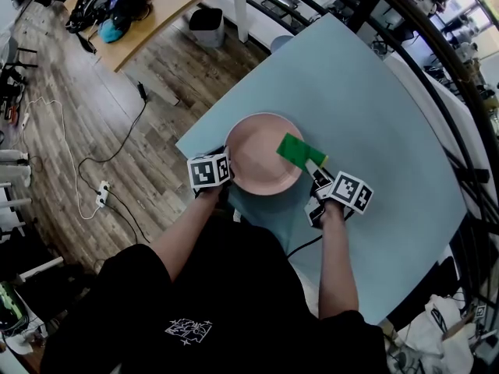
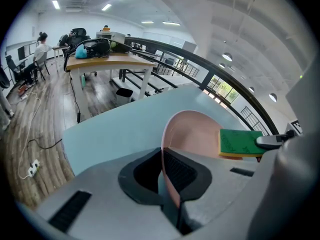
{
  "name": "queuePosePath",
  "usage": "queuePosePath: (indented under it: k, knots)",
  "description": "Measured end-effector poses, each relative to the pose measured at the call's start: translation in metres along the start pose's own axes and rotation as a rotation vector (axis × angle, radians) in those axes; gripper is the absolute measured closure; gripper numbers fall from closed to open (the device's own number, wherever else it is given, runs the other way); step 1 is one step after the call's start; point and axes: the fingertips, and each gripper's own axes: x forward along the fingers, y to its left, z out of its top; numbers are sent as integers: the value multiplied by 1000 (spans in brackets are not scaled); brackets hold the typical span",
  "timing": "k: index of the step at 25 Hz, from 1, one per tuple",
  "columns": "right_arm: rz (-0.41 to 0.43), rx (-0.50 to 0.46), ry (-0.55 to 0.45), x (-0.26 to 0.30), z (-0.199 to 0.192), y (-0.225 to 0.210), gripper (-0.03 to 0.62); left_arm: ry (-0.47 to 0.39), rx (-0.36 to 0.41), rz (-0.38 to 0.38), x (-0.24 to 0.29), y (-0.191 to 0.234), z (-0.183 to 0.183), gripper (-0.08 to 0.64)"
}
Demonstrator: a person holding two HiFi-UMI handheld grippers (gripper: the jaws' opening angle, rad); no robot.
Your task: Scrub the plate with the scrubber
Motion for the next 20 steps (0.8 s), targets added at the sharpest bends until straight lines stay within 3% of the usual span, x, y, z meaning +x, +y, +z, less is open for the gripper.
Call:
queuePosePath:
  k: [11,20]
  knots:
    - [22,-5,75,-31,-40,-10,463,7,3,-1,1,0,0,541]
    - [92,39,146,-10,-73,9,463,8,9,6,1,0,1,541]
